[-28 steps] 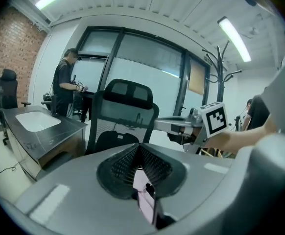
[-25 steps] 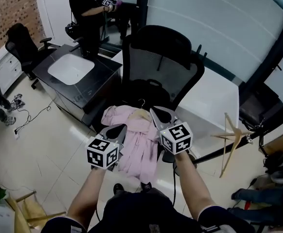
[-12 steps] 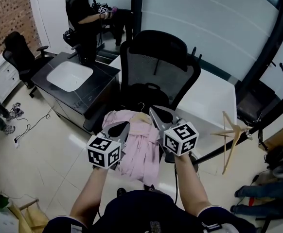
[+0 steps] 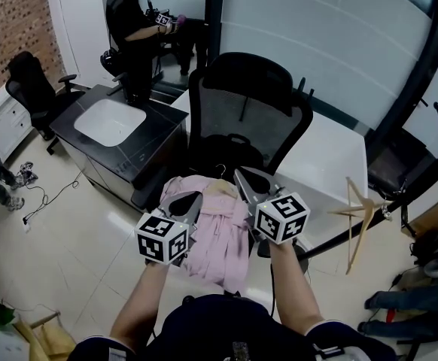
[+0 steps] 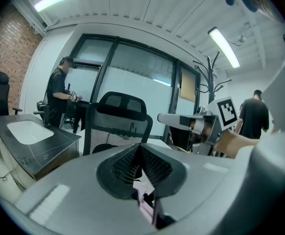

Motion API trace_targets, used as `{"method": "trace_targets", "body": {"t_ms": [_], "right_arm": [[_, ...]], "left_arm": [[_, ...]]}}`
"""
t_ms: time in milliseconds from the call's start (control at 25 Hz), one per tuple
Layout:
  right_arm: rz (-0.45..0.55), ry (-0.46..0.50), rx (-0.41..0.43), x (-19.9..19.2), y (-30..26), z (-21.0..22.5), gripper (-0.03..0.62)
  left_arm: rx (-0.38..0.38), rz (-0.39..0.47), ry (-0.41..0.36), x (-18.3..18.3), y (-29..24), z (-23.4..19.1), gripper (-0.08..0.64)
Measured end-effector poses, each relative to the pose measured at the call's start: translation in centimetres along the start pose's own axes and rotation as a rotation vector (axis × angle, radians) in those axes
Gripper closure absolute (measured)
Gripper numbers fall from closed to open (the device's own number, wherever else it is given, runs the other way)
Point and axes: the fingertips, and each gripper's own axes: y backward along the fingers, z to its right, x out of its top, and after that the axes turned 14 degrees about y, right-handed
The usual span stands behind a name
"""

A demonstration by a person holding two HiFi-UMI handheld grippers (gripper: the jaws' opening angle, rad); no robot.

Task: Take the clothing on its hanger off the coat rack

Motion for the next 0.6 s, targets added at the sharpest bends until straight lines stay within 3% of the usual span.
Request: {"method": "trace_targets", "body": {"t_ms": [600], "right_arm": [[-0.016, 0.011, 0.009, -0.28, -0.13, 0.45, 0.592]], "left_arm": [[-0.009, -0.020, -0.001, -0.28, -0.67, 0.05, 0.548]]}}
